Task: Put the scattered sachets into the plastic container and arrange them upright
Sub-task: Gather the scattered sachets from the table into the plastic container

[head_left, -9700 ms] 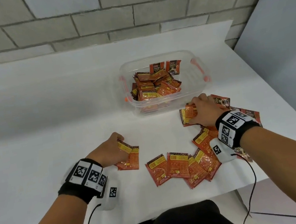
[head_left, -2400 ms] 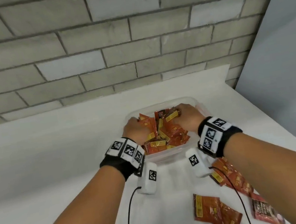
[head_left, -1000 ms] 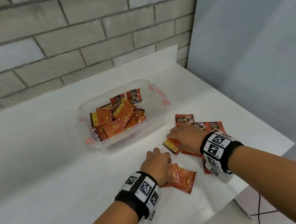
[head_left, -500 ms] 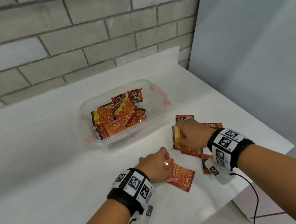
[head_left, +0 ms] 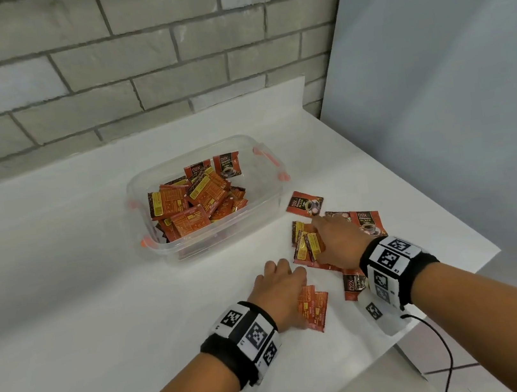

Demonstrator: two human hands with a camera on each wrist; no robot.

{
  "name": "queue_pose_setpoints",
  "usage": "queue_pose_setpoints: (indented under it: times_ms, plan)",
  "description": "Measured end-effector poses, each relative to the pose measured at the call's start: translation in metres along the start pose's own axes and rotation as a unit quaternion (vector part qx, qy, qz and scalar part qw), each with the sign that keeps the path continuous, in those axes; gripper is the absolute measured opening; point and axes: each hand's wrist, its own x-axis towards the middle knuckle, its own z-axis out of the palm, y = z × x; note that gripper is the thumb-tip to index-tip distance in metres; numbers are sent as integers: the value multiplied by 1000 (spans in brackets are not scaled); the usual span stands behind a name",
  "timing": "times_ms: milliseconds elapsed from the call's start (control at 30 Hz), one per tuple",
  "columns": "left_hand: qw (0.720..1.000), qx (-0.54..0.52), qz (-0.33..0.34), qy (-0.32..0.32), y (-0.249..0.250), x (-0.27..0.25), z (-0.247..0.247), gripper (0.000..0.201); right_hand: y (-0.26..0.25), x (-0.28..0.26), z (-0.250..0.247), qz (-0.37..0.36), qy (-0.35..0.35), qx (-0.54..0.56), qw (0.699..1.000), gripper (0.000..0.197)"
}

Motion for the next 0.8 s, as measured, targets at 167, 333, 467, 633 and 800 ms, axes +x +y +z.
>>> queue_pose_setpoints:
  times_ms: [167,333,467,633,800]
  plan:
    - [997,-74,-2,-26,-1,3,-6,53,11,-10,-14,19,-31,166,986,53]
    - [979,-201,9,-18,-13,10,-17,46,40,-35,-25,48,-17,289,956,40]
    - [972,-232,23,-1,-14,26,-28,67,61,-59,-16,69,-64,287,953,34]
    - [987,-158,21,13,-4,61,-36,90,59,-74,-5,59,-100,179,977,34]
    - [994,-105,-24,17,-1,80,-39,73,56,-67,7,42,-80,68,994,36]
